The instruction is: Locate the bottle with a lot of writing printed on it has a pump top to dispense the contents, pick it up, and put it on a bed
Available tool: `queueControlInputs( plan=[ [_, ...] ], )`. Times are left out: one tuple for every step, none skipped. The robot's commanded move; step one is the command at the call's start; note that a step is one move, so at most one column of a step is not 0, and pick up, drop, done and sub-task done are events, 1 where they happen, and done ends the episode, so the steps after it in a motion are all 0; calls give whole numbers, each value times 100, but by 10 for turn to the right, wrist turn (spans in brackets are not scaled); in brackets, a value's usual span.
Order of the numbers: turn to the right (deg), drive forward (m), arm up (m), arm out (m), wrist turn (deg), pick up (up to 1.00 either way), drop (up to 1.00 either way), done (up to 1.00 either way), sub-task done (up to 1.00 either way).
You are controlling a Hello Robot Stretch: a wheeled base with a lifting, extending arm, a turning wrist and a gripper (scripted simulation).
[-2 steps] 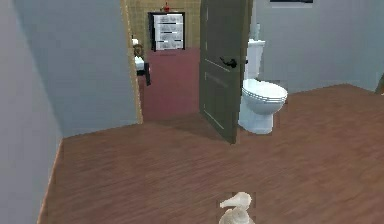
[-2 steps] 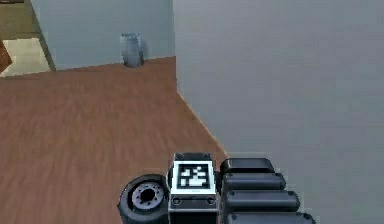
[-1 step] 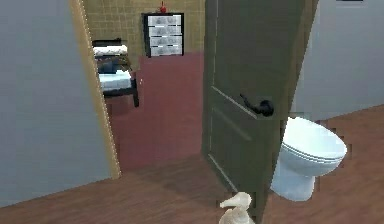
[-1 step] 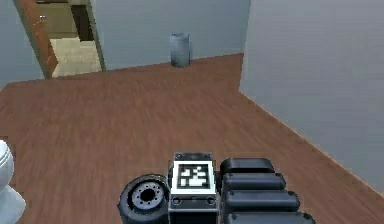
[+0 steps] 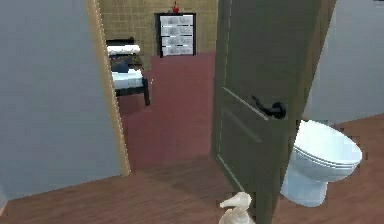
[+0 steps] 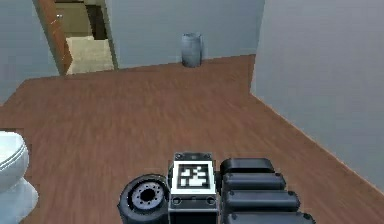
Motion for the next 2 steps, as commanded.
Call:
queueControlInputs(
  plan=[
    [0,100,0,0,0,0,0,0,0],
    [-30,0,0,0,0,0,0,0,0]
  ],
)
